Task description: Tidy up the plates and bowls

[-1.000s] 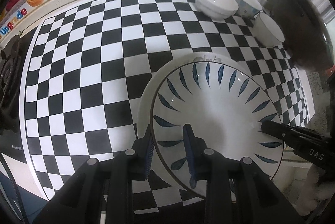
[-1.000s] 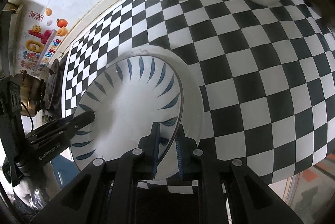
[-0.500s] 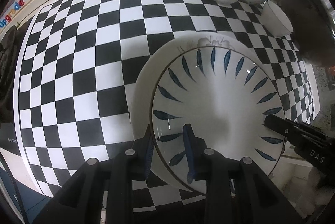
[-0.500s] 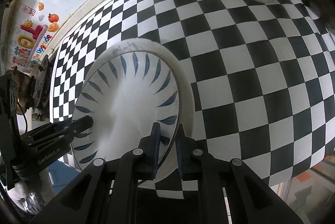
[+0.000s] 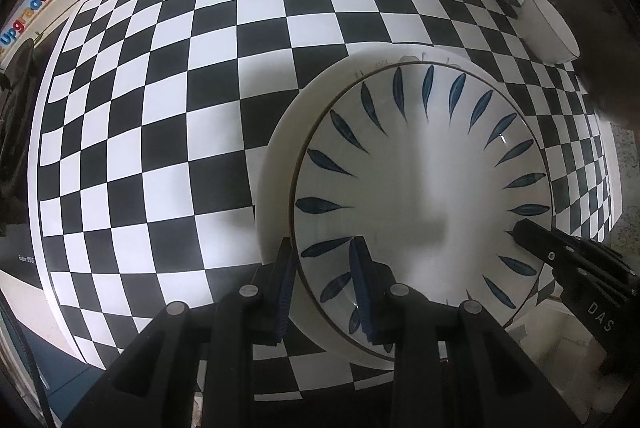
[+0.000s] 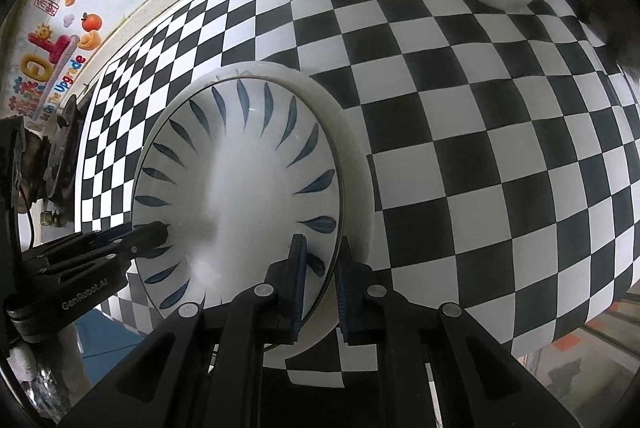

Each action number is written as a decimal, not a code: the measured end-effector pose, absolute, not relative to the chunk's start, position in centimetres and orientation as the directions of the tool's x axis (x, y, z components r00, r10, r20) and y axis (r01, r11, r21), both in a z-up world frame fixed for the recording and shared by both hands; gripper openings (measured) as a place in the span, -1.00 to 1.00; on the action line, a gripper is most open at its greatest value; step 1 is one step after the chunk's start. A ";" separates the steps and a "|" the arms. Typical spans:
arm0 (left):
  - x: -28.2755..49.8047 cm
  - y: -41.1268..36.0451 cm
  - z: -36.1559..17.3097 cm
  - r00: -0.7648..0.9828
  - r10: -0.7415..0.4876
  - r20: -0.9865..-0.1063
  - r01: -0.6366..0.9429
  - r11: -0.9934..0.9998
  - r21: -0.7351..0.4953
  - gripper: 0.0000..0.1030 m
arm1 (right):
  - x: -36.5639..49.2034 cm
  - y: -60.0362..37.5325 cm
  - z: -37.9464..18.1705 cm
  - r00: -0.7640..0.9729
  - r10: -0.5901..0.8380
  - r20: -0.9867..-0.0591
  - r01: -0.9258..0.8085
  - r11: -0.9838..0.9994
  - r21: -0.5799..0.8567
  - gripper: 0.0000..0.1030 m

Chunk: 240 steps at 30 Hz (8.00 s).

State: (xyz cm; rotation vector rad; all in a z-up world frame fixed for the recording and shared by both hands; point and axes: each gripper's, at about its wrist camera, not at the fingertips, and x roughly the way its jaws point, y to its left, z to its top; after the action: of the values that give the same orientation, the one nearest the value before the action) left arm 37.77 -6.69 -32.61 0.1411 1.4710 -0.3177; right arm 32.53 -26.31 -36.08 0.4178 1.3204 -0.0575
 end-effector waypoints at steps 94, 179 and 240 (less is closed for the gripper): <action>64.5 -23.0 -35.8 -0.091 -0.194 -0.977 0.129 0.970 -0.205 -0.47 | 62.7 -43.1 -37.4 0.114 0.402 -0.909 0.305 0.856 0.417 -0.34; 56.2 -38.5 -32.4 -0.138 -0.208 -0.968 0.365 0.898 -0.245 -0.47 | 50.9 -53.2 -34.7 0.130 -0.074 -0.989 0.345 0.938 -0.025 -0.40; 45.8 -31.9 -22.6 0.030 -0.241 -0.970 0.461 0.864 -0.200 -0.71 | 39.9 -46.4 -25.9 0.245 0.190 -0.951 0.311 0.913 0.262 -0.88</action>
State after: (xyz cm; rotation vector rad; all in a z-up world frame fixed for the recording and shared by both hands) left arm 45.84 -31.90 -22.63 0.1876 1.4436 -0.5457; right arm 39.92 -46.45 -25.95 0.4442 1.3340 -0.0867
